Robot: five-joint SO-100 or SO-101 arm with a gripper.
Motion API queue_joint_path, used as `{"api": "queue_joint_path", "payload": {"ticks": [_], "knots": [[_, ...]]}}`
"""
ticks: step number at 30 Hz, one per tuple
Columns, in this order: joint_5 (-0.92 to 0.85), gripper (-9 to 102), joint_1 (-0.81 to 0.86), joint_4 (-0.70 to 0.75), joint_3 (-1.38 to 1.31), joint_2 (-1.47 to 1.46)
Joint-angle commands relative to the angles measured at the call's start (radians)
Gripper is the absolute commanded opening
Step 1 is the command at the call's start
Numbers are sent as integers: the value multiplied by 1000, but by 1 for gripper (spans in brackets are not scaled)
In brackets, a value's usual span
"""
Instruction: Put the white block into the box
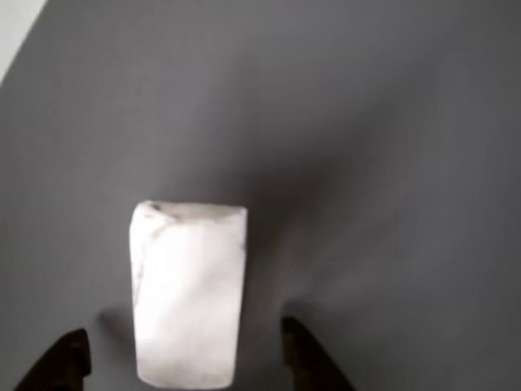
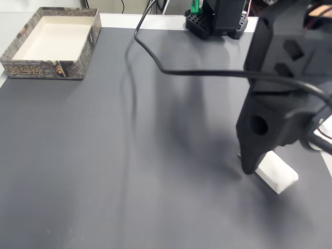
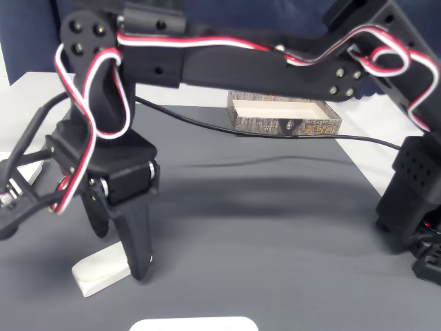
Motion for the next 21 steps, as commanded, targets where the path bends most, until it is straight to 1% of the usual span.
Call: {"api": "queue_joint_path", "payload": {"ticks": [1, 18, 21], "knots": [[-17, 34, -17, -21, -78, 11], [-28, 35, -28, -40, -100, -14], [-28, 34, -29, -40, -100, -15]]}}
